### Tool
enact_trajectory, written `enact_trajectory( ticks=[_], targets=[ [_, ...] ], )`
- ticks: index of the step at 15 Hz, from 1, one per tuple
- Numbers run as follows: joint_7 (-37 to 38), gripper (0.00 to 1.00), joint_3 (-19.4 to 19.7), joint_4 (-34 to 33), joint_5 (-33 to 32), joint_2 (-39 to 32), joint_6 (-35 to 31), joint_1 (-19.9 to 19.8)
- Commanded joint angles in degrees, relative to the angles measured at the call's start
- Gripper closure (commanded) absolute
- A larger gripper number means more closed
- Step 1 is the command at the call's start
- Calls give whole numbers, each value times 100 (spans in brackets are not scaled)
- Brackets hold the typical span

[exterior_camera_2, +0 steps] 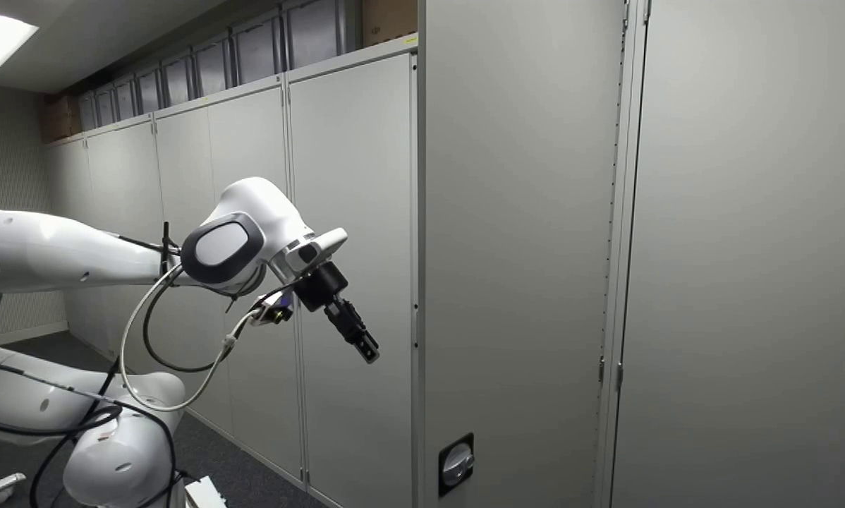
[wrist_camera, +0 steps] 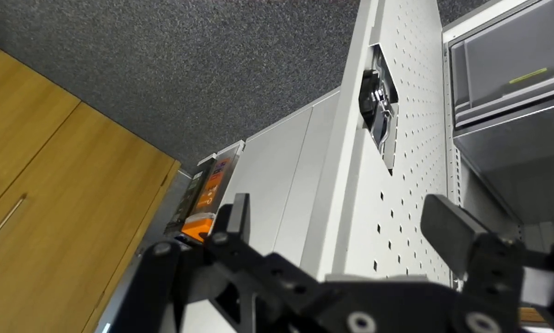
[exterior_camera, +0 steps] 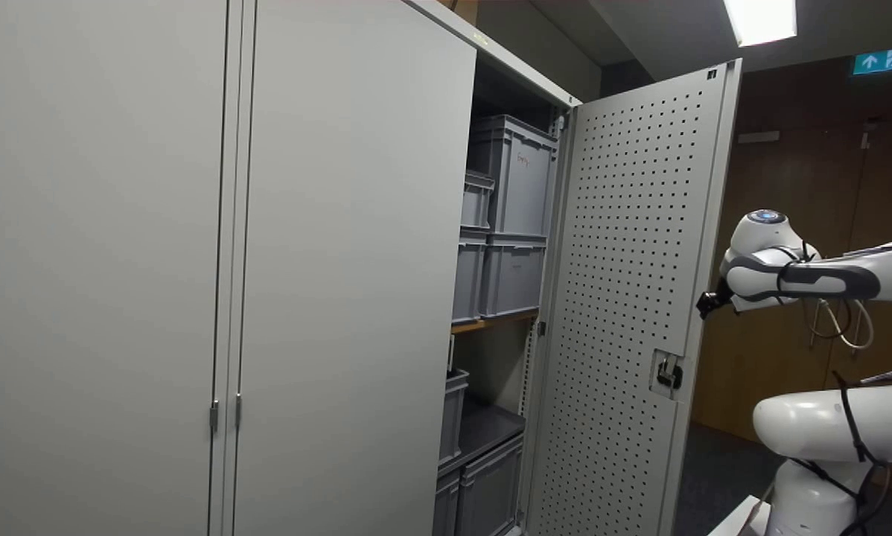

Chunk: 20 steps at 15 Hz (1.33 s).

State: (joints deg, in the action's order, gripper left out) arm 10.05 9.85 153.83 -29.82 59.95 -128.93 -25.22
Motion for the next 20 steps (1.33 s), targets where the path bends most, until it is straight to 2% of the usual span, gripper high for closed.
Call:
enact_trajectory(
  ticks=[1,10,15,20],
  targets=[
    [-367,0,166,-92,-121,-166,-413,-106],
    [-788,0,416,-148,-68,-348,-916,-201],
    [-855,0,562,-206,-6,-624,-1407,-322],
    [-1049,0,767,-313,195,-920,-1793,-243]
  ],
)
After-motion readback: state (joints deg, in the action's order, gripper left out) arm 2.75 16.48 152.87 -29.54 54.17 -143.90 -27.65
